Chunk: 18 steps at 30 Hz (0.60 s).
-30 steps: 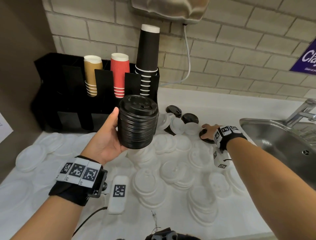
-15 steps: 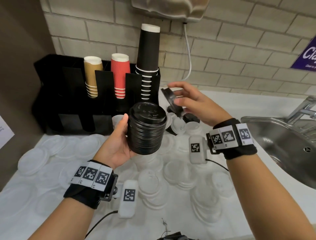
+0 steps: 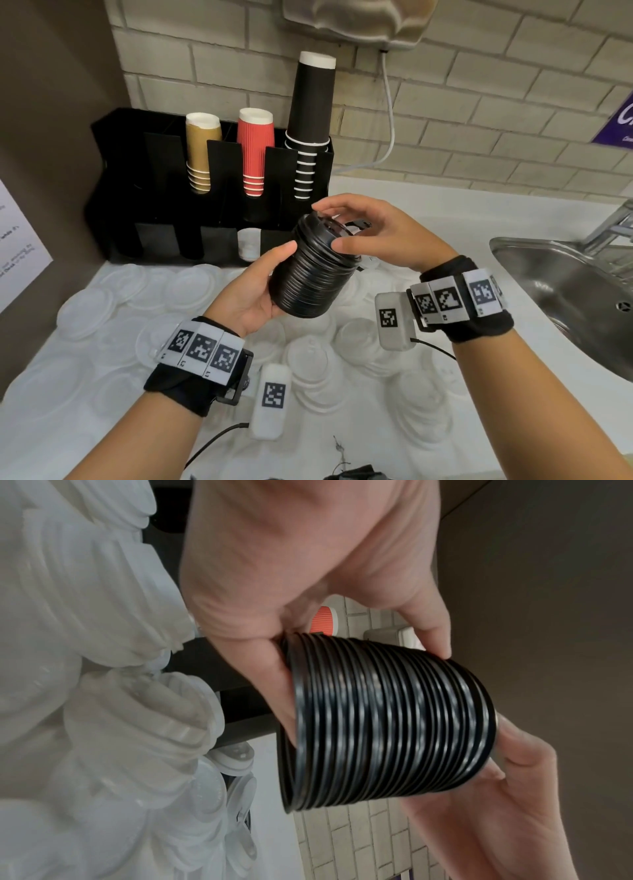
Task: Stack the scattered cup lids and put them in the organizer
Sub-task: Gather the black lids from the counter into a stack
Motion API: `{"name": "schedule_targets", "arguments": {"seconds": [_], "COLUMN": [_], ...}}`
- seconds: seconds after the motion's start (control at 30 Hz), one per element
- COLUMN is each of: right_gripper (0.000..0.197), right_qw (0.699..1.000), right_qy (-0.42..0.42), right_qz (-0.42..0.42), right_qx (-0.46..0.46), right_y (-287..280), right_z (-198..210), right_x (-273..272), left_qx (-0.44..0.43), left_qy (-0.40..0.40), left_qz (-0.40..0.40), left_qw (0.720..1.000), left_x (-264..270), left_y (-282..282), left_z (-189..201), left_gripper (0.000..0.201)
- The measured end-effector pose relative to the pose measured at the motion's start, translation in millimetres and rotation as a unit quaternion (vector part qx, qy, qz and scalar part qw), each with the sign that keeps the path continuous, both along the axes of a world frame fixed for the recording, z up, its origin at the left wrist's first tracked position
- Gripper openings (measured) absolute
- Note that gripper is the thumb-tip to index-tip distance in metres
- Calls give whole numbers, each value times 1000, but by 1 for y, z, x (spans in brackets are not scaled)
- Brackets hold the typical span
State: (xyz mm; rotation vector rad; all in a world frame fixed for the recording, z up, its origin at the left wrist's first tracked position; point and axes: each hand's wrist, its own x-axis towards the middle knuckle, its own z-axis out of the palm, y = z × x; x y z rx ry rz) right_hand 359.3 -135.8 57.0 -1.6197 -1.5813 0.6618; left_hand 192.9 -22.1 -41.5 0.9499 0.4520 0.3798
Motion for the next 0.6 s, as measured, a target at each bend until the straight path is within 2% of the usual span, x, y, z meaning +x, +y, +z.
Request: {"name": "schedule_targets", "arguments": {"seconds": [0.13,0.3,0.47,0.6], "right_gripper": [44,43,45,45], "right_qw": [1000,1000,999,999], "right_qy": [-5,-4,-24,-37], "right_qz": [-4,-10,-12,-14], "right_qx": [13,24,35,36], "right_y": [-1,-1,1,3], "right_z": [-1,-3,-9,-9], "right_x": [-2,-2,-5,-6], "left_qx": [6,4,9,3], "left_qy": [8,1,7,4], "left_qz": [6,13,13,5], "left_qw": [1000,1000,1000,1000], "left_x": [-1,-2,-5,-8], "left_y": [-2,-2,-3,-4], "left_z": [0,1,1,4], "left_gripper": [31,56,59,53]}}
